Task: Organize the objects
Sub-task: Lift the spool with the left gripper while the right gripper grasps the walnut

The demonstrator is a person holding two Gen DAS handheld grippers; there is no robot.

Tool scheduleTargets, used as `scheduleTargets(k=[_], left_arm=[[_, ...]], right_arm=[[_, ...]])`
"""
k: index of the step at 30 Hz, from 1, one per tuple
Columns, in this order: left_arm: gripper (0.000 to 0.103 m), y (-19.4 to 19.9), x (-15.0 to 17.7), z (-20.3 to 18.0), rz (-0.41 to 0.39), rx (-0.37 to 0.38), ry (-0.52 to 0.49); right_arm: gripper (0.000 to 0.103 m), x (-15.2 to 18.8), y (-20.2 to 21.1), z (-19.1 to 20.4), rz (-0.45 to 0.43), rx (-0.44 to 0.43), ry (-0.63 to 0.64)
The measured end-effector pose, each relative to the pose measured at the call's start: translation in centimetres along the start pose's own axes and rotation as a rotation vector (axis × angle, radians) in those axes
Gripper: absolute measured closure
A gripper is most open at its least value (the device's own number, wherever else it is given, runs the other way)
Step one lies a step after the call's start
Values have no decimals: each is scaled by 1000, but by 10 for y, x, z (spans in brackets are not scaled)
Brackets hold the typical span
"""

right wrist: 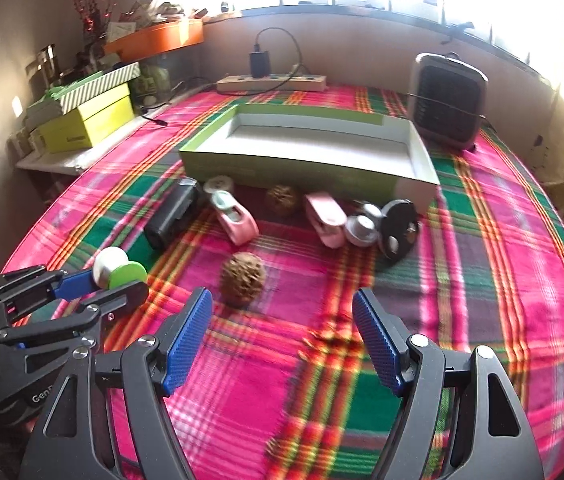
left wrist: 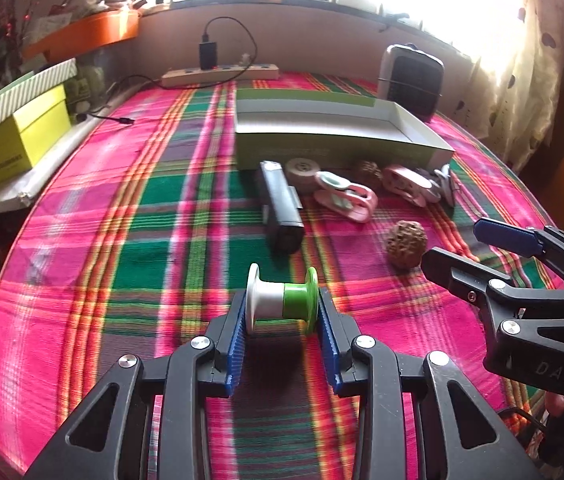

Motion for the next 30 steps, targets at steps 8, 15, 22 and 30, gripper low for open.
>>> scheduleTargets(k=[8, 15, 22, 30], left_arm=[[73, -1, 1, 7, -3, -10, 5], [73, 0, 1, 8, -4, -12, 2], [72, -2, -2, 9, 0, -16, -7], [73, -4, -4, 9, 6, -20, -8]], right_arm=[[30, -2, -18, 11, 40, -14, 4], [39, 0, -23, 12, 58, -7, 10], [58, 0, -29, 10, 70, 5, -5], [72, 0, -29, 13, 71, -12, -4]])
Point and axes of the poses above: each gripper's, at about its wrist camera, not at the fingertips, and y roughly against the way its jaws point, z to its left, x to its underside, the point moved 8 cm from there along -y, roughly the way its jaws point, and after that the axes turned 13 degrees about -y, right-handed, at the moved point
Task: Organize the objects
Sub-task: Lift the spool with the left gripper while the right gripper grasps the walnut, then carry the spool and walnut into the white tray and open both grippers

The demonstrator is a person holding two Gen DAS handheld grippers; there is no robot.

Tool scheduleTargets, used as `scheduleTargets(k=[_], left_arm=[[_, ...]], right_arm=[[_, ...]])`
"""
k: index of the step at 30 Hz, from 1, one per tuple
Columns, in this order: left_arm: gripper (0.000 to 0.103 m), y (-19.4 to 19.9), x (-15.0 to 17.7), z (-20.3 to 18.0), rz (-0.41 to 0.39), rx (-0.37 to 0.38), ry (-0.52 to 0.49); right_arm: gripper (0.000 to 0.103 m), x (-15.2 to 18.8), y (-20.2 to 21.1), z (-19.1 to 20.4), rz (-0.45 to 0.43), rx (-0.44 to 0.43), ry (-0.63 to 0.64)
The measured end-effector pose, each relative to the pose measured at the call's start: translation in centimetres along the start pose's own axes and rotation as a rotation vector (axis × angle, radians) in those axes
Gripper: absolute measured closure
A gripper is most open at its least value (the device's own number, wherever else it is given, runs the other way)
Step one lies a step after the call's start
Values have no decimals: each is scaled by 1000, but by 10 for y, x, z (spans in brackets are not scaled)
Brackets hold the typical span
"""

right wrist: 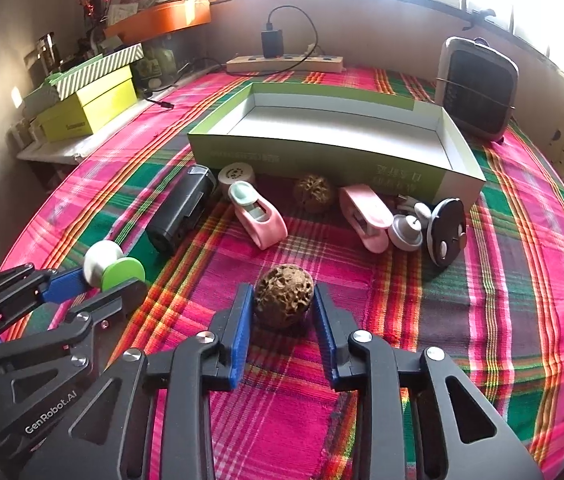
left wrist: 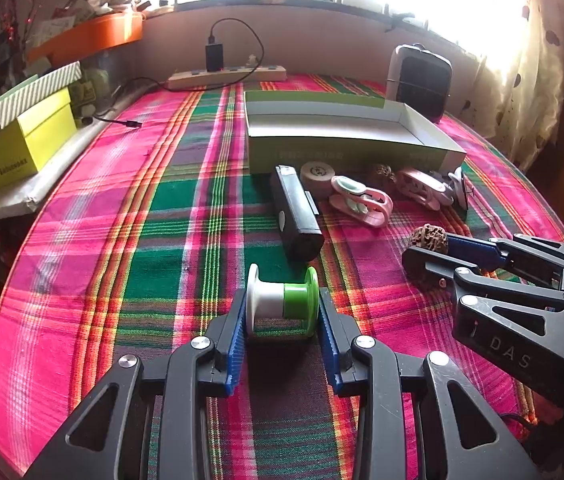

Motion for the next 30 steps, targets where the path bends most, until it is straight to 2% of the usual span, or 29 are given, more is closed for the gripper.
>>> scheduleTargets(k=[6, 14, 30], left_arm=[[73, 1, -4, -1, -10, 4, -6], [73, 5, -29, 3, -35, 2, -16], [73, -8, -95, 9, -79, -3, -57]], right_arm=[[72, -2, 2, -2, -1, -11, -13], [72, -16, 11, -2, -34, -19, -10], [72, -73, 19, -14, -111, -3, -17]])
Point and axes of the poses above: each gripper's, at about its wrist camera, not at the fingertips, and y roughly against the way its jaws point, z to its left, x to its underside, the point moved 8 cm from there along -y, roughly the way its jaws point, and after that the axes turned 13 degrees about -y, right-handed, at the moved point
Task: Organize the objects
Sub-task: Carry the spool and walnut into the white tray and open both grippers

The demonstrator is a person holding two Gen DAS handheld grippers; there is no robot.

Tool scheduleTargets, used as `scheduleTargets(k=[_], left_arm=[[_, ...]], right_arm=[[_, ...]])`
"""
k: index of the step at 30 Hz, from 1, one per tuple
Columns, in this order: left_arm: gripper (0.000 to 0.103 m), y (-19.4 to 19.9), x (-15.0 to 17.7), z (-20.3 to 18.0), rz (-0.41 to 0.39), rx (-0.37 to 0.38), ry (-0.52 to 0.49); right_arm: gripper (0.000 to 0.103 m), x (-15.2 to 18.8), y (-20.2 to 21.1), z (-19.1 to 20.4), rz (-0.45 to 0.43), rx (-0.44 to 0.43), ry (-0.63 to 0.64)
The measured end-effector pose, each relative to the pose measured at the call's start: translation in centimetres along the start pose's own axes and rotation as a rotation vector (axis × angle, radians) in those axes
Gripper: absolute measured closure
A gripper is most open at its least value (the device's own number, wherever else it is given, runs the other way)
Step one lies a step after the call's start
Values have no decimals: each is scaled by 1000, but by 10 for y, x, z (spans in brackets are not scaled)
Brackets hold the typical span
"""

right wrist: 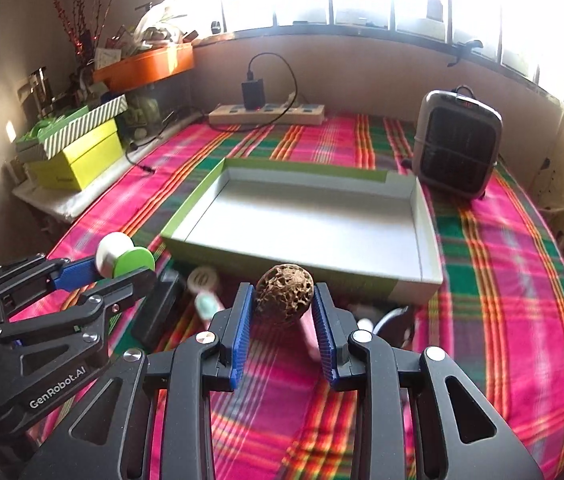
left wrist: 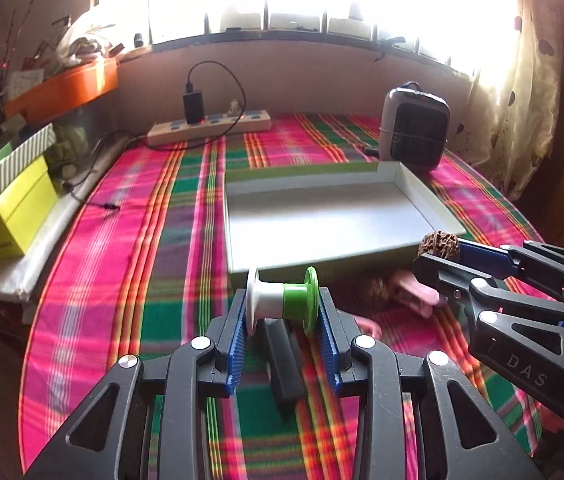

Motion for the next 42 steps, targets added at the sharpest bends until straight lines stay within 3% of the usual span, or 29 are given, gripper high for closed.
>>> scheduleTargets(k=[19, 28, 42], left_arm=[[73, -71, -62, 13, 8, 22, -21], [73, -107, -64, 8, 62, 46, -29], [73, -130, -57, 5, 116, 38, -50]], right_arm=[[72, -67, -55, -27, 17, 21, -21], [72, -74, -91, -39, 71, 54, -18], [72, -72, -117, -52, 117, 85, -25]])
Point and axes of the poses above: each gripper's, at about its wrist camera, not at the fingertips, and y roughly against the way its jaws point, z to its left, x to its underside, the point moved 8 cm from there along -y, roughly the way its jaws point, and after that the axes turned 13 degrees about -y, right-handed, at the moved point
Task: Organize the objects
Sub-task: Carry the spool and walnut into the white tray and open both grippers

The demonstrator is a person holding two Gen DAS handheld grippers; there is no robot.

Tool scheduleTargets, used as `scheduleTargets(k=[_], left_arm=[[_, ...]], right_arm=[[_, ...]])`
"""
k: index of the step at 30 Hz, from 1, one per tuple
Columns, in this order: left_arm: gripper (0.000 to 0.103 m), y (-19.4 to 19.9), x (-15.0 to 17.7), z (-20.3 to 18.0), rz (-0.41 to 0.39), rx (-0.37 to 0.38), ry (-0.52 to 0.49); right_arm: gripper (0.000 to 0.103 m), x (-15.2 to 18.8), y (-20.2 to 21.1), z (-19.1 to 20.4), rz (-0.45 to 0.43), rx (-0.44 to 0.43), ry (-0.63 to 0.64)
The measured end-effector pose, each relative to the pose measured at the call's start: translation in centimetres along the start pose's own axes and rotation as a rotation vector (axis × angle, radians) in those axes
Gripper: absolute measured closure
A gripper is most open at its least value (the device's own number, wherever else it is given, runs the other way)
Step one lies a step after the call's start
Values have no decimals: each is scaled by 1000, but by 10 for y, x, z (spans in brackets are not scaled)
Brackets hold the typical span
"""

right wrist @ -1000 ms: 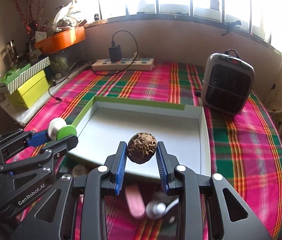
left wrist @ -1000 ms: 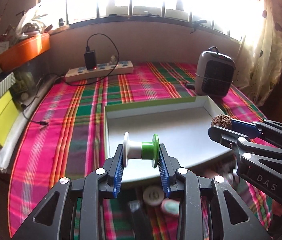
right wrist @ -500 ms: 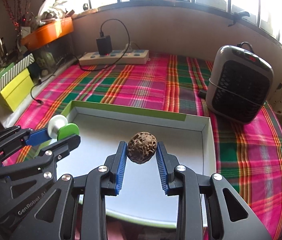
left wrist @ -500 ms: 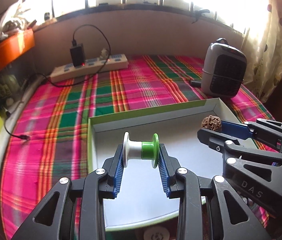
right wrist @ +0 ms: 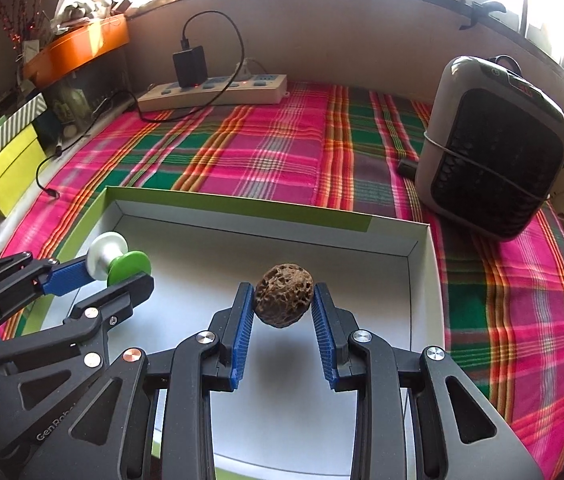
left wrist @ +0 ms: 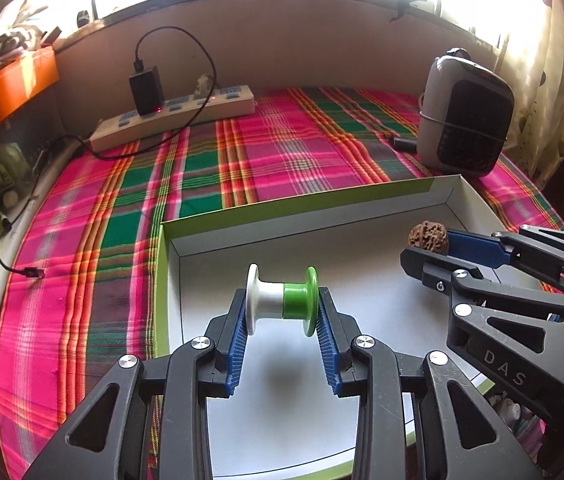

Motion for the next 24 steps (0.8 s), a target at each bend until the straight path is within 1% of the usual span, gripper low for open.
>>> scheduleTargets(k=[15, 24], left_arm=[[73, -8, 4, 2, 38, 10, 14], [73, -9, 5, 0, 48, 8, 3]], right_arm=[[72, 2, -8, -1, 26, 15, 19], [72, 2, -10, -1, 30, 28, 23]])
Point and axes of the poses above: each gripper's, at about its wrist camera, not at the fingertips, and y roughly against the way its jaws point, z to its left, x to its underside, the point moved 8 cm from there along -y, roughly the way its jaws point, and after that the axes turned 13 degrees about -y, right-handed, at the moved point
